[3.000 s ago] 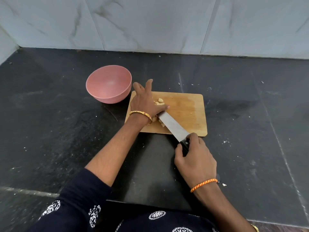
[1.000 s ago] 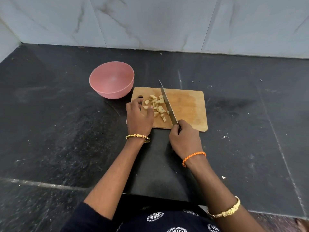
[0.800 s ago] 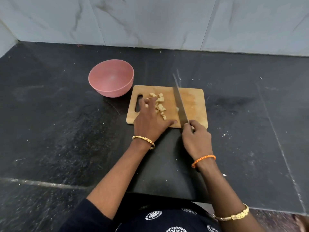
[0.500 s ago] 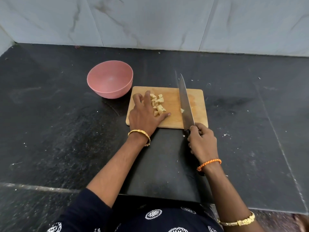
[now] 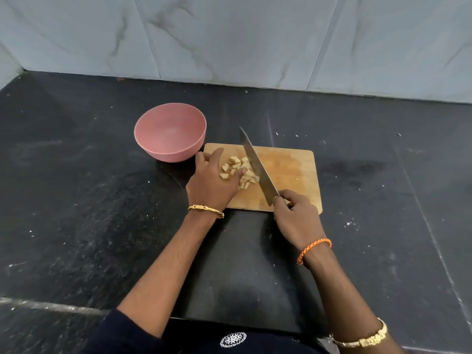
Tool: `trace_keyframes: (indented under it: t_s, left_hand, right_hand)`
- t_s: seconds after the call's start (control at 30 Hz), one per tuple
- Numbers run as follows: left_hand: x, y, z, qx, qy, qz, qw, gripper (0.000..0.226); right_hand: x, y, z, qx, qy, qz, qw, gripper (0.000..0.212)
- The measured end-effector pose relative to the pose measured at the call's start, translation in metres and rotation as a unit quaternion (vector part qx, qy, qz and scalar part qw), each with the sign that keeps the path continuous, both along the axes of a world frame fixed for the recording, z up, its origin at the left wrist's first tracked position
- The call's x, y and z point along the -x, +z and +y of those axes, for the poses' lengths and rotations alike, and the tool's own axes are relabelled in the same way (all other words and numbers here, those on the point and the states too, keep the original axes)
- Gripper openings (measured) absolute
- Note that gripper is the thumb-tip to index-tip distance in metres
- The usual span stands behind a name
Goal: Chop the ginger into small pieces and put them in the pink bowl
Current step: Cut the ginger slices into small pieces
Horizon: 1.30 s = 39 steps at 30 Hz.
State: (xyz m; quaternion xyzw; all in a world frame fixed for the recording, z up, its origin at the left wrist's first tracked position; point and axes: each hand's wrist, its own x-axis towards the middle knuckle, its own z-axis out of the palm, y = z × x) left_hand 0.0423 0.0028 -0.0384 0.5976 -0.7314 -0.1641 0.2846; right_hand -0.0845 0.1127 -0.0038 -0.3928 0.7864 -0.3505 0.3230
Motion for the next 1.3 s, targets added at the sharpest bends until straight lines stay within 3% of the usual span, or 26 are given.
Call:
trace_keyframes:
  t_s: [0.17, 0.3, 0.4, 0.57, 0.7, 0.8, 0.9, 0.97, 1.03, 1.13, 1.2, 1.3]
  left_hand:
    - [0.018, 0.005, -0.001, -0.027, -0.056, 0.165, 0.984, 0.031]
    - [0.032, 0.0, -0.001, -0.002, -0.078, 0.154, 0.985, 0.021]
    - [0.03, -0.003, -0.002, 0.033, -0.07, 0.125, 0.989, 0.019]
    - [0.008, -0.006, -0.013, -0.014, -0.022, 0.068, 0.997, 0.017]
    - [0.008, 0.009, -0.015, -0.052, 0.018, 0.159, 0.986, 0.02]
    - [0.021, 0.026, -0.014, -0.193, 0.048, 0.301, 0.933, 0.018]
    - [0.036, 0.038, -0.011, -0.362, -0.01, 0.354, 0.862, 0.021]
    - [0.048, 0.04, -0.007, -0.385, -0.067, 0.33, 0.859, 0.03]
    - [0.061, 0.037, -0.004, -0.334, -0.13, 0.264, 0.895, 0.035]
    - [0.083, 0.029, 0.0, -0.275, -0.232, 0.176, 0.916, 0.032]
    - [0.092, 0.025, 0.001, -0.227, -0.264, 0.103, 0.932, 0.029]
    - [0.092, 0.022, 0.0, -0.131, -0.257, 0.021, 0.957, 0.048]
  right_hand:
    - [-0.001, -0.005, -0.003, 0.002, -0.054, -0.124, 0.991, 0.025]
    - [0.002, 0.01, -0.008, 0.01, -0.086, -0.33, 0.94, 0.017]
    - [0.011, 0.016, -0.011, -0.002, -0.085, -0.396, 0.914, 0.013]
    - [0.024, 0.017, -0.013, -0.019, -0.107, -0.387, 0.916, 0.017]
    - [0.037, 0.01, -0.011, -0.007, -0.147, -0.334, 0.931, 0.019]
    - [0.041, 0.002, -0.006, -0.002, -0.16, -0.297, 0.941, 0.023]
    - [0.041, -0.005, 0.001, 0.007, -0.165, -0.289, 0.943, 0.023]
    - [0.044, -0.007, 0.004, 0.023, -0.18, -0.283, 0.942, 0.021]
    - [0.049, -0.007, 0.006, 0.038, -0.204, -0.281, 0.937, 0.017]
    - [0.057, -0.008, 0.011, 0.031, -0.213, -0.277, 0.936, 0.017]
    - [0.061, -0.008, 0.014, 0.026, -0.207, -0.278, 0.938, 0.018]
    - [0.064, -0.009, 0.018, 0.026, -0.195, -0.279, 0.94, 0.021]
